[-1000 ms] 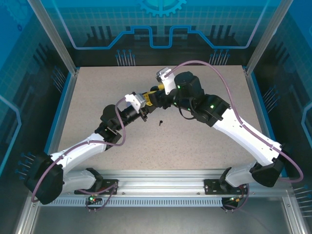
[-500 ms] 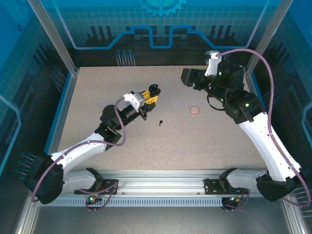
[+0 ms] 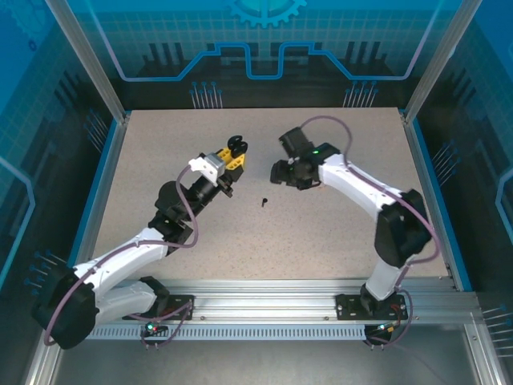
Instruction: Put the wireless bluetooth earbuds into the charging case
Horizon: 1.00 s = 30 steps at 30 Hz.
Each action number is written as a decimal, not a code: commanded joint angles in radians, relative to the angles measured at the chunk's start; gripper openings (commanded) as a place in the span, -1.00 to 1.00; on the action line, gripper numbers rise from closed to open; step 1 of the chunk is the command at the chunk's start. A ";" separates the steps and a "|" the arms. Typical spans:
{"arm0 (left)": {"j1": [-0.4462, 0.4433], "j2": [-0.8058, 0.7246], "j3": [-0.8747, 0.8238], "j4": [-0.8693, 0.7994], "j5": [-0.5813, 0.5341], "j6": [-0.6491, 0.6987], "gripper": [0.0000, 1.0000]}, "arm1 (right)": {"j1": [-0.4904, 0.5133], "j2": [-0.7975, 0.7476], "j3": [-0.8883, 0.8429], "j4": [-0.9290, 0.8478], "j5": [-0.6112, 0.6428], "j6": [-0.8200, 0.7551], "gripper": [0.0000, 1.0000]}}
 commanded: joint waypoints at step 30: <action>0.053 -0.120 -0.090 0.038 -0.063 -0.048 -1.00 | 0.126 0.501 0.369 -0.206 0.077 0.277 -0.18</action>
